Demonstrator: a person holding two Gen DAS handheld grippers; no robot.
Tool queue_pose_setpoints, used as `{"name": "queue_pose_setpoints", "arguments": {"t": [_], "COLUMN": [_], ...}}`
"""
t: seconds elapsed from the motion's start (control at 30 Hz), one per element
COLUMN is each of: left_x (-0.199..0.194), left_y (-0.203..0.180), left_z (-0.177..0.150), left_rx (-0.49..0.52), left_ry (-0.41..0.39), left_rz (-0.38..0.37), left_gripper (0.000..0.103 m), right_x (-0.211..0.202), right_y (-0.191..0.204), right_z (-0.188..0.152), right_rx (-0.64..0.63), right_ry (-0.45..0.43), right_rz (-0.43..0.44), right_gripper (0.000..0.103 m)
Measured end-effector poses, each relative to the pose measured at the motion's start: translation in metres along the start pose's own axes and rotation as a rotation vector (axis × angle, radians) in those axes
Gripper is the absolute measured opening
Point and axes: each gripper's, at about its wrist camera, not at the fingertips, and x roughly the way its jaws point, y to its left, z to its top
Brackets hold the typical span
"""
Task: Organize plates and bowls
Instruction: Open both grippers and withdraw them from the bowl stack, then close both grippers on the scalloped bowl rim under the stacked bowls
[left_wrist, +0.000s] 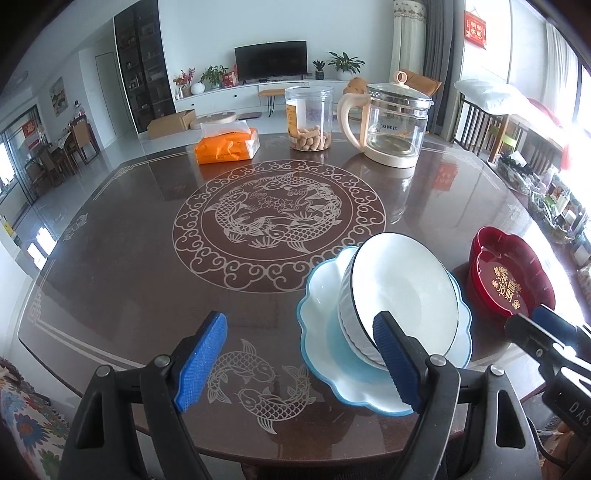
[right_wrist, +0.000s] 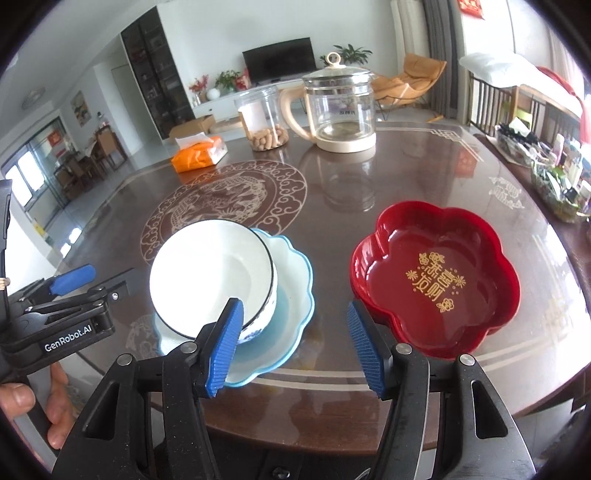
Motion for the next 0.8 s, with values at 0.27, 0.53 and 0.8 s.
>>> {"name": "queue_pose_setpoints", "arguments": {"t": [0.27,0.53,0.8], "left_x": [0.002,0.004,0.033], "left_y": [0.035,0.047,0.036], "left_z": [-0.032,-0.064,-0.057], "left_rx": [-0.119,-0.133,-0.127], "left_ry": [0.038,0.007,0.032], "left_rz": [-0.085,-0.17,-0.195], "left_gripper": [0.081,0.081,0.072], "right_x": [-0.023,-0.007,0.017], "right_y": [-0.007,-0.01,-0.006], "right_z": [0.003,-0.04,-0.045], "right_rx": [0.053,0.021,0.013], "right_ry": [-0.051,-0.118,-0.071], "right_rz": [-0.055,0.063,0.114], "right_gripper": [0.07,0.07,0.062]}}
